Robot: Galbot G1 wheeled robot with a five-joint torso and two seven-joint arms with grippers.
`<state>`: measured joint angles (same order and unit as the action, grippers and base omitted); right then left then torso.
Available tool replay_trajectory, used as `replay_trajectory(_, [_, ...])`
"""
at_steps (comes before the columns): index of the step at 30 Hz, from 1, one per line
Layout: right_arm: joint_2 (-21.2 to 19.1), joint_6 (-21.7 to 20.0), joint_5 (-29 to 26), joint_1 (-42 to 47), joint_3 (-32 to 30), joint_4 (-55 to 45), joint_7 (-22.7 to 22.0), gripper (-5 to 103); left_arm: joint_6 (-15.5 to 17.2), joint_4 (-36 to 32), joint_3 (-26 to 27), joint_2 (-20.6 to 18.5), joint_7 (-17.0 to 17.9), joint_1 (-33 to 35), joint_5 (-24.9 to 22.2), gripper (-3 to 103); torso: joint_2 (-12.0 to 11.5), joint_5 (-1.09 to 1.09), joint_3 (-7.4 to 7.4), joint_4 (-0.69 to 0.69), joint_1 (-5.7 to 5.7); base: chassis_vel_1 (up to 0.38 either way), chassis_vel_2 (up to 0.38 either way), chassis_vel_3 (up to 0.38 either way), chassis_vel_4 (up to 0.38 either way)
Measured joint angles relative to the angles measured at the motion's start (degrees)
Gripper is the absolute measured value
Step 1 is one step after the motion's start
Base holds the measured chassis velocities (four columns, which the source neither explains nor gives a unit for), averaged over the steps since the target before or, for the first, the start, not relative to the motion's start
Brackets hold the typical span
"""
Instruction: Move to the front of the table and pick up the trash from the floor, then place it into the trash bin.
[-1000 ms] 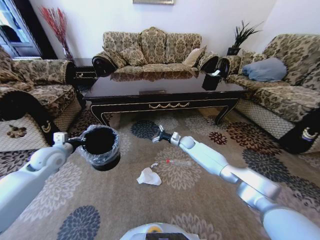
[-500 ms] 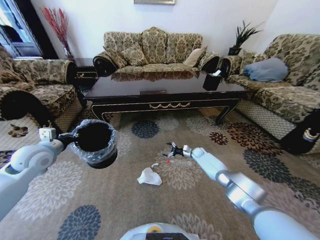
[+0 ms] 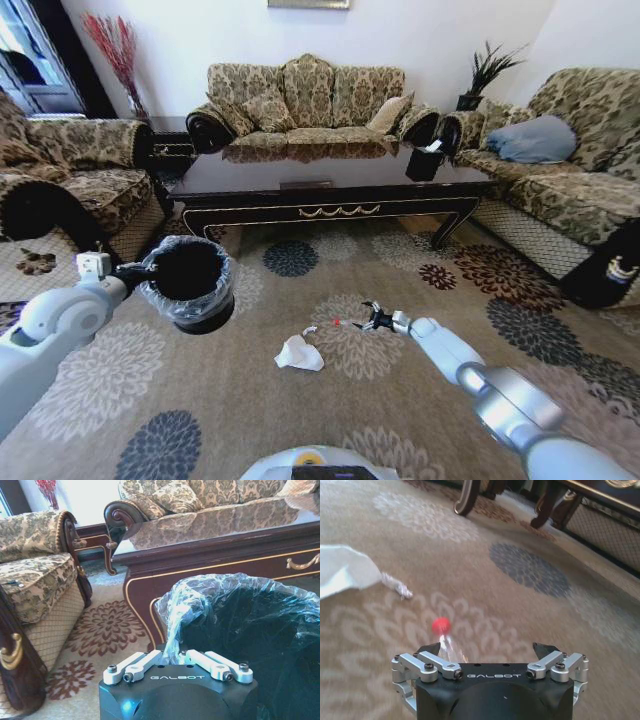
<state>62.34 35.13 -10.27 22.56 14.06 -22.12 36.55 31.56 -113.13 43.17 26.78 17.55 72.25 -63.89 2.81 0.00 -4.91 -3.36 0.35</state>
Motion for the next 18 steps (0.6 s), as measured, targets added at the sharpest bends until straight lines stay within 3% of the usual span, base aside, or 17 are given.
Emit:
replay_trajectory(5, [-1.19,-0.09,0.66,0.23,0.7,1.39,0.05,100,0.02,0.12,-0.32,0.48,-0.29,-1.04,0.47,4,0.0,0.0,0.0,-0.05,0.0,0.0,0.0,0.0,0.0])
replay_trajectory(9, [-1.34,-1.0,0.43,-0.49,2.21,2.42,-0.18,100,-0.1,0.42,0.1,-1.03,-1.12,-1.6,0.34,4,0.0,0.0,-0.01,0.0,0.0,0.0,0.0,0.0,0.0])
replay_trajectory(18, [-0.77,-4.84,2.39,-1.32,7.17,3.82,-8.98,100,-1.94,1.43,1.61,-3.78,-4.96,-2.15,-0.16,4,0.0,0.01,-0.01,-0.02,0.0,0.0,0.0,0.0,0.0])
